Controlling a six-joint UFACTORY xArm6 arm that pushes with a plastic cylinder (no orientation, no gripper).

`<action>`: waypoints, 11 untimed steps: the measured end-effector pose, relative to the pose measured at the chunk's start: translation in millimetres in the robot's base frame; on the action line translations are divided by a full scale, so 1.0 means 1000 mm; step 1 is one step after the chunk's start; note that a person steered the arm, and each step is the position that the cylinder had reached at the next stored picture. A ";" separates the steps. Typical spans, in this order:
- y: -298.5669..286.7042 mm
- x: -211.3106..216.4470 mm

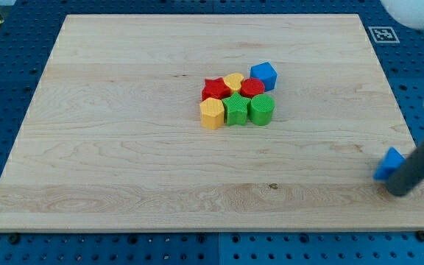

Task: Move the blue triangle above the red star

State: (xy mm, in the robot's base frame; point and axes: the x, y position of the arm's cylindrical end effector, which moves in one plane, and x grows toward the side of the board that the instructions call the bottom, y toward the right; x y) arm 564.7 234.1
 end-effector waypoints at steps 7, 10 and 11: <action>-0.029 -0.017; 0.004 -0.131; 0.005 -0.133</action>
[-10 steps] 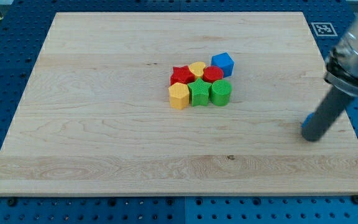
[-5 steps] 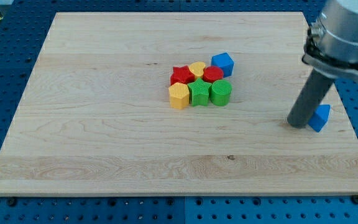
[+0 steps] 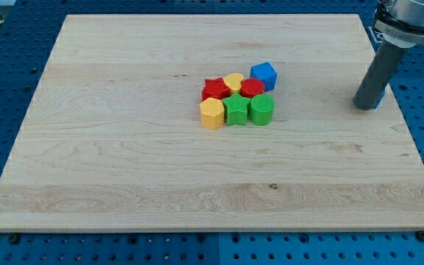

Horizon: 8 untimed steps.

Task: Move the blue triangle above the red star

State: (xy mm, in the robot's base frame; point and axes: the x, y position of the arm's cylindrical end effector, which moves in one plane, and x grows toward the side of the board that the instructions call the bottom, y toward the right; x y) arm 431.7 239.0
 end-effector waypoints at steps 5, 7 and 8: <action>-0.015 -0.063; -0.012 -0.069; -0.040 -0.095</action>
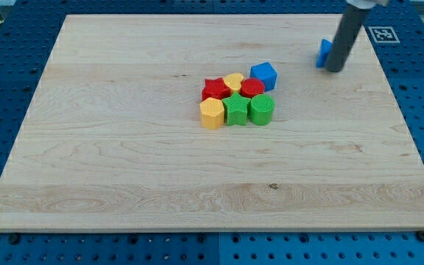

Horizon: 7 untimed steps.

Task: Move the blue triangle above the red star

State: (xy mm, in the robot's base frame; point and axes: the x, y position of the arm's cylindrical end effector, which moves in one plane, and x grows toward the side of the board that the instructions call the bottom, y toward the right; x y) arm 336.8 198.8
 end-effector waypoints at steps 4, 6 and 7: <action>0.037 -0.027; -0.041 -0.029; -0.060 -0.029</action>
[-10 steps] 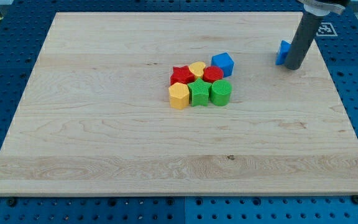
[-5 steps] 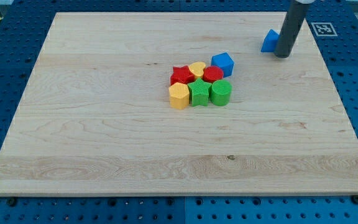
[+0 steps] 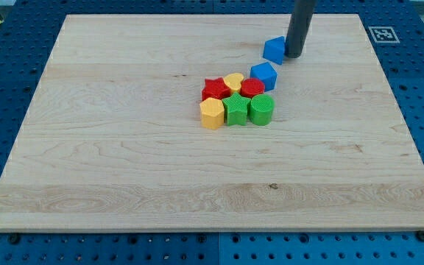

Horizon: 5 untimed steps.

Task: Move the blue triangle above the red star

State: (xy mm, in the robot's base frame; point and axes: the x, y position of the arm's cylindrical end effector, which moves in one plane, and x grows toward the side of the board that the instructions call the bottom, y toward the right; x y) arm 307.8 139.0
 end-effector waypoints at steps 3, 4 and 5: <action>-0.082 0.000; -0.087 -0.003; -0.075 -0.018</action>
State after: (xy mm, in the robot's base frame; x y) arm 289.4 63.7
